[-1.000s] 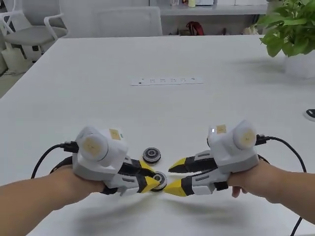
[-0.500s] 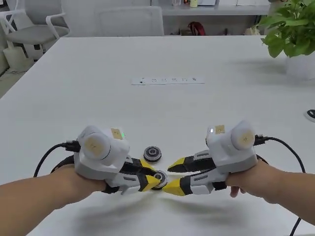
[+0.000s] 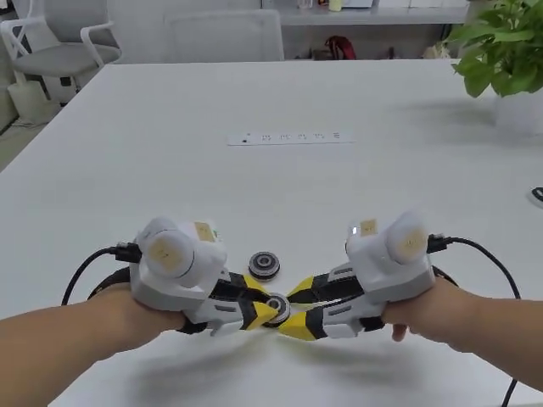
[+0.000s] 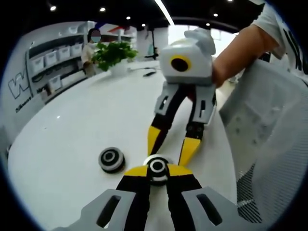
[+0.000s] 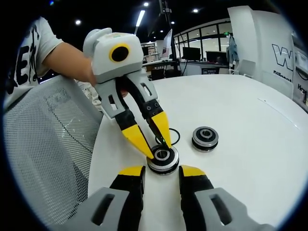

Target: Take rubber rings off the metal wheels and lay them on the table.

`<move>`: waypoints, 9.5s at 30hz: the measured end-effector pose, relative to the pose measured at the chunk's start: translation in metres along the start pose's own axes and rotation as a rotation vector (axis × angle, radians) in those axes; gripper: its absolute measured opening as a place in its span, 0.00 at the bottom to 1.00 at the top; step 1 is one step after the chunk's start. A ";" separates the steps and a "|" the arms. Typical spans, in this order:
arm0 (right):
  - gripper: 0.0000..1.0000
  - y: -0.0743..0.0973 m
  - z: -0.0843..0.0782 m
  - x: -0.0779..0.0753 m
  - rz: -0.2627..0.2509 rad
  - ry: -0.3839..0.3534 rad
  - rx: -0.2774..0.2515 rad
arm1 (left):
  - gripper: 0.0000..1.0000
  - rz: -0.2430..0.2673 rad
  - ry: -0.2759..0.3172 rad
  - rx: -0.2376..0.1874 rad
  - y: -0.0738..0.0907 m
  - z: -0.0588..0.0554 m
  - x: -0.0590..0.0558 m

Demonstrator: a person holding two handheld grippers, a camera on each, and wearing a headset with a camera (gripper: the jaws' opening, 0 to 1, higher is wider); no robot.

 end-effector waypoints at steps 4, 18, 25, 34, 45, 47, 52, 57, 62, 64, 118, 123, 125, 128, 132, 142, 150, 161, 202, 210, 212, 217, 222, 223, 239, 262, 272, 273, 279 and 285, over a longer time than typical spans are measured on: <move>0.25 -0.002 0.002 -0.001 -0.004 -0.015 -0.008 | 0.13 0.002 -0.002 0.001 0.000 0.000 0.000; 0.21 0.001 0.000 -0.002 -0.012 -0.018 0.000 | 0.13 0.008 -0.004 0.002 0.000 0.000 -0.001; 0.16 0.005 -0.001 -0.002 -0.010 -0.024 0.001 | 0.13 0.011 -0.002 0.001 0.000 0.000 -0.001; 0.28 -0.001 0.000 0.001 -0.004 -0.030 0.004 | 0.13 0.014 -0.003 -0.001 0.000 0.000 -0.001; 0.23 -0.001 0.001 -0.001 -0.017 -0.035 -0.006 | 0.13 0.015 -0.004 -0.002 0.000 0.000 -0.001; 0.21 0.000 0.000 -0.001 -0.017 -0.029 0.000 | 0.13 0.016 -0.004 -0.002 -0.001 0.000 -0.001; 0.19 0.003 -0.001 -0.002 -0.014 -0.041 0.000 | 0.13 0.017 -0.002 -0.001 -0.001 0.000 0.000; 0.16 0.005 -0.002 -0.002 -0.010 -0.046 0.001 | 0.12 0.019 0.001 -0.001 -0.001 0.000 -0.001; 0.14 0.005 -0.002 -0.002 -0.009 -0.042 0.004 | 0.12 0.020 0.002 -0.001 -0.001 0.000 -0.001; 0.14 0.006 -0.002 -0.002 -0.008 -0.042 0.005 | 0.12 0.020 0.003 -0.001 -0.001 0.000 -0.001; 0.00 0.015 -0.004 -0.014 -0.038 -0.321 -0.070 | 0.11 0.027 -0.012 0.005 0.000 0.000 -0.002; 0.00 0.017 0.000 -0.015 -0.044 -0.342 -0.092 | 0.11 0.028 -0.012 0.006 -0.001 0.000 -0.002; 0.00 0.017 0.003 -0.014 -0.043 -0.356 -0.106 | 0.11 0.029 -0.011 0.007 -0.001 0.000 -0.002; 0.00 0.016 0.004 -0.013 -0.043 -0.360 -0.107 | 0.11 0.030 -0.011 0.010 -0.001 0.000 -0.002; 0.00 0.016 0.006 -0.012 -0.040 -0.361 -0.110 | 0.11 0.033 -0.010 0.013 -0.001 0.000 -0.002; 0.00 0.015 0.010 -0.008 -0.025 -0.358 -0.116 | 0.11 0.035 -0.017 0.029 -0.001 0.001 -0.002; 0.00 0.014 0.012 -0.006 -0.011 -0.352 -0.120 | 0.11 0.032 -0.018 0.031 -0.001 0.001 -0.001; 0.00 0.014 0.012 -0.005 -0.002 -0.355 -0.126 | 0.11 0.028 -0.025 0.034 -0.001 0.001 -0.001; 0.00 0.021 0.020 -0.011 -0.003 -0.377 -0.184 | 0.31 -0.051 0.004 -0.068 0.024 0.011 -0.008; 0.00 0.023 0.024 -0.010 0.005 -0.384 -0.194 | 0.44 -0.043 0.022 -0.124 0.042 0.018 -0.005; 0.00 0.024 0.027 -0.009 0.010 -0.387 -0.201 | 0.46 -0.035 0.034 -0.135 0.046 0.017 -0.003; 0.00 0.024 0.034 -0.008 0.021 -0.389 -0.214 | 0.55 -0.027 0.047 -0.144 0.056 0.015 0.000; 0.00 0.021 0.043 -0.010 0.022 -0.392 -0.230 | 0.59 -0.012 0.054 -0.144 0.062 0.012 0.001; 0.00 0.020 0.044 -0.010 0.023 -0.395 -0.232 | 0.60 0.000 0.074 -0.151 0.064 0.011 0.003; 0.00 -0.006 0.056 -0.012 0.021 -0.447 -0.232 | 0.67 0.063 0.086 -0.126 0.080 -0.006 0.013; 0.00 -0.042 0.041 -0.008 -0.041 -0.397 -0.110 | 0.67 0.112 0.122 -0.114 0.091 -0.018 0.026; 0.02 -0.044 0.041 -0.007 -0.072 -0.327 -0.088 | 0.67 0.116 0.124 -0.114 0.092 -0.019 0.024; 0.03 -0.045 0.041 -0.007 -0.071 -0.323 -0.085 | 0.67 0.117 0.123 -0.113 0.092 -0.019 0.025; 0.09 -0.043 0.042 -0.006 -0.067 -0.310 -0.085 | 0.67 0.121 0.130 -0.115 0.094 -0.019 0.025; 0.14 -0.036 0.045 -0.007 -0.068 -0.308 -0.096 | 0.66 0.122 0.134 -0.117 0.094 -0.019 0.025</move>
Point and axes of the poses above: the centre of the closed fingertips' face, and the gripper's own axes: y roughly backward along the fingers, x roughly to its left, z roughly out of its top, the point moved 3 cm from there along y, roughly backward along the fingers, and after that the axes turned 3 degrees about -x, right-handed, at the moved point
